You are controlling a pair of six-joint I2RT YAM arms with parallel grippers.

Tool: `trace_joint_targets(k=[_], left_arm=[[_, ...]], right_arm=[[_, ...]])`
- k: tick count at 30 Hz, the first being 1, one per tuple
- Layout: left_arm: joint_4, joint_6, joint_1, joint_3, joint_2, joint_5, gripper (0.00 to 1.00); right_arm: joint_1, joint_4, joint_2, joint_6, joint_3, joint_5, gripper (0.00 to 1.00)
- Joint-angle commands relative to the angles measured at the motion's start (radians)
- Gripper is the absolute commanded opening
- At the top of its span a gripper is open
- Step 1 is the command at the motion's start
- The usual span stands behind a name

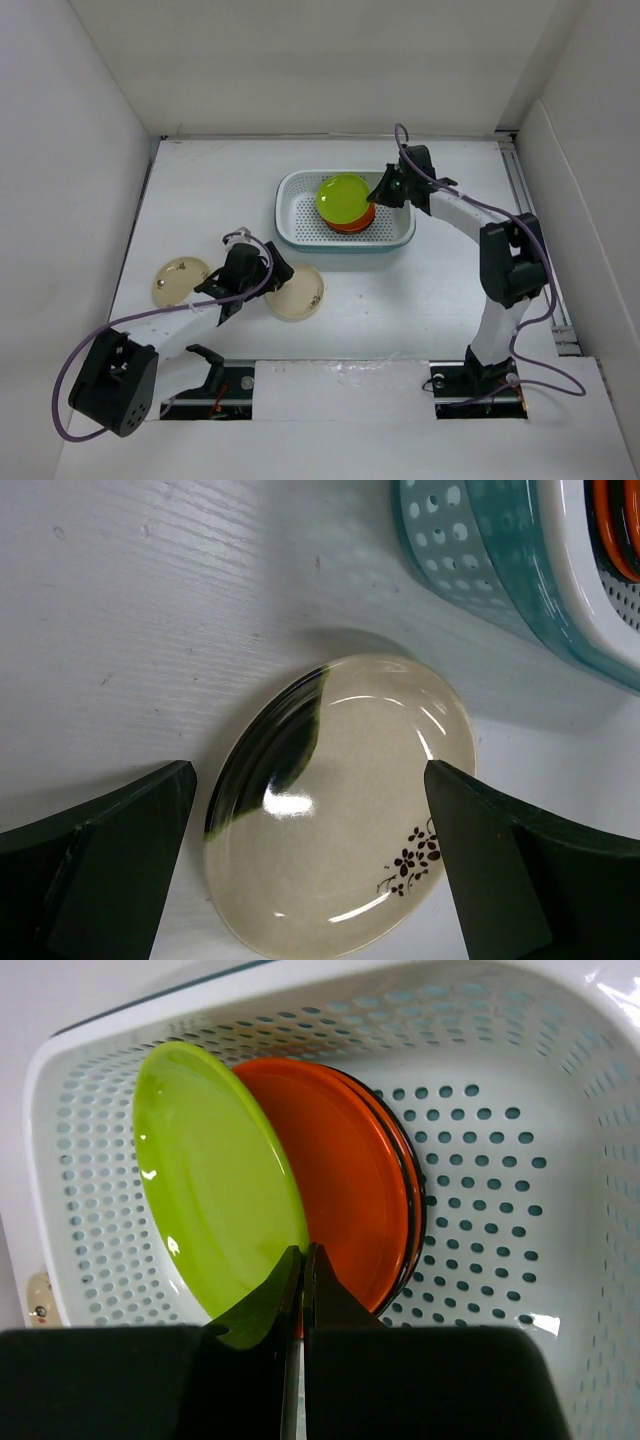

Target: Place the plates into the plastic bin on the countertop

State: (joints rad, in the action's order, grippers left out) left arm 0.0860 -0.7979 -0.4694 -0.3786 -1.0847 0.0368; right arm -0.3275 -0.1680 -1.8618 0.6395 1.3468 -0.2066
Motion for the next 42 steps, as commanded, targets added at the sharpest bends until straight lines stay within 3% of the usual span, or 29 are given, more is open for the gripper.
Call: trace_joint_targets(k=[1, 6, 10, 11, 18, 24, 29, 33, 34, 37, 38, 42], left_arm=[[0.014, 0.012, 0.000, 0.026, -0.015, -0.028, 1.00], [-0.005, 0.012, 0.000, 0.014, -0.038, -0.037, 1.00], [-0.014, 0.022, 0.000, 0.004, -0.049, -0.037, 1.00], [-0.025, 0.022, 0.000, 0.004, -0.049, -0.037, 1.00], [-0.048, 0.022, 0.000, -0.005, -0.067, -0.046, 0.98], [-0.078, 0.012, 0.000, -0.005, -0.049, -0.066, 0.96], [-0.088, 0.012, 0.000, -0.005, -0.049, -0.075, 0.88], [-0.117, 0.012, 0.000, -0.016, -0.069, -0.084, 0.75], [-0.117, 0.012, 0.000, -0.016, -0.069, -0.084, 0.60], [-0.126, 0.012, 0.000, -0.025, -0.078, -0.084, 0.47], [-0.126, 0.012, 0.000, -0.025, -0.087, -0.084, 0.37], [-0.126, 0.012, -0.044, -0.035, -0.087, -0.046, 0.29]], right_arm=[[0.007, 0.070, 0.010, -0.008, 0.054, -0.013, 0.00], [0.007, 0.070, 0.010, 0.003, 0.054, 0.013, 0.04], [0.016, 0.070, 0.001, 0.003, 0.045, -0.005, 0.33], [0.016, 0.070, 0.013, 0.003, 0.034, 0.007, 0.54], [-0.033, 0.070, 0.131, -0.017, -0.001, 0.073, 1.00], [-0.099, 0.030, 0.258, -0.027, -0.020, 0.131, 1.00], [-0.151, -0.002, 0.346, -0.047, -0.043, 0.151, 1.00], [-0.169, -0.002, 0.433, -0.047, -0.078, 0.141, 1.00], [-0.170, -0.002, 0.469, -0.047, -0.078, 0.141, 1.00], [-0.170, -0.002, 0.515, -0.047, -0.098, 0.141, 1.00], [-0.170, -0.011, 0.538, -0.047, -0.107, 0.141, 1.00], [-0.160, -0.022, 0.559, -0.057, -0.117, 0.131, 1.00]])
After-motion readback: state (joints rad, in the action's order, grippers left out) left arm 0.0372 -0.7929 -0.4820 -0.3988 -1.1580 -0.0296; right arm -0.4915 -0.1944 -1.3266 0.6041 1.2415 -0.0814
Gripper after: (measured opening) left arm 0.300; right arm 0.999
